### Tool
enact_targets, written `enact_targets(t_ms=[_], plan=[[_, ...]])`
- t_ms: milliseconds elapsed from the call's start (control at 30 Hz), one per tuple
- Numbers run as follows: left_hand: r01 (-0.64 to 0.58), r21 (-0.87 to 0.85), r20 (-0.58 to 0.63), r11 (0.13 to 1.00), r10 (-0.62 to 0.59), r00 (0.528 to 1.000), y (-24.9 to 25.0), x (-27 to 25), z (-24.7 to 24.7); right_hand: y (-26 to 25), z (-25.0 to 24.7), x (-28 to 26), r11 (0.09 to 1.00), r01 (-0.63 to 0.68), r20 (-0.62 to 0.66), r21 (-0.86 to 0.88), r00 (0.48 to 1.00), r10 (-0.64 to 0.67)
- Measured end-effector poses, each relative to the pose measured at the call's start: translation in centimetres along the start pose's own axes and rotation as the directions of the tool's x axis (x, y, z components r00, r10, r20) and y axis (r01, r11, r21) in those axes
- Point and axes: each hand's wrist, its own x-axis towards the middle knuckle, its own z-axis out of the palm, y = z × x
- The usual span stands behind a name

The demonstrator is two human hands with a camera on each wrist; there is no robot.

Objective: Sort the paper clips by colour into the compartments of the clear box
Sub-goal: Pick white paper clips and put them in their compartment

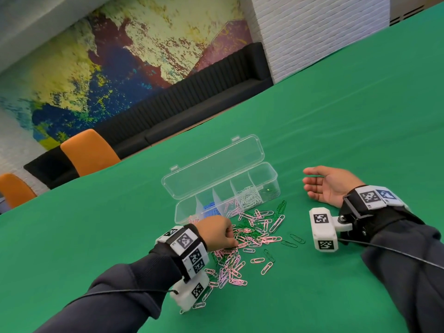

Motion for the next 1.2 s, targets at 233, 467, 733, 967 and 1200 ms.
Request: enact_targets(t_ms=[233, 467, 733, 967, 1200], plan=[[-0.01, -0.072, -0.036, 0.997, 0.007, 0.999, 0.4, 0.3, 0.2, 0.0, 0.0, 0.2, 1.0, -0.005, 0.001, 0.006, 1.0, 0.005], [0.023, -0.122, -0.054, 0.992, -0.03, 0.998, 0.7, 0.6, -0.2, 0.2, -0.1, 0.4, 1.0, 0.003, -0.008, 0.011, 1.0, -0.003], [0.015, -0.103, -0.029, 0.995, -0.018, 0.999, 0.5, 1.1, -0.1, 0.1, -0.1, 0.3, 1.0, 0.001, -0.011, 0.017, 1.0, -0.001], [0.048, -0.177, -0.024, 0.983, -0.054, 0.998, -1.5, -1.3, -1.3, 0.1, -0.1, 0.3, 1.0, 0.003, -0.011, 0.017, 1.0, -0.003], [0.103, -0.943, 0.092, -0.316, 0.05, 0.994, -1.6, -3.0, -1.7, 0.0, -0.2, 0.4, 1.0, 0.004, -0.013, 0.025, 1.0, -0.003]])
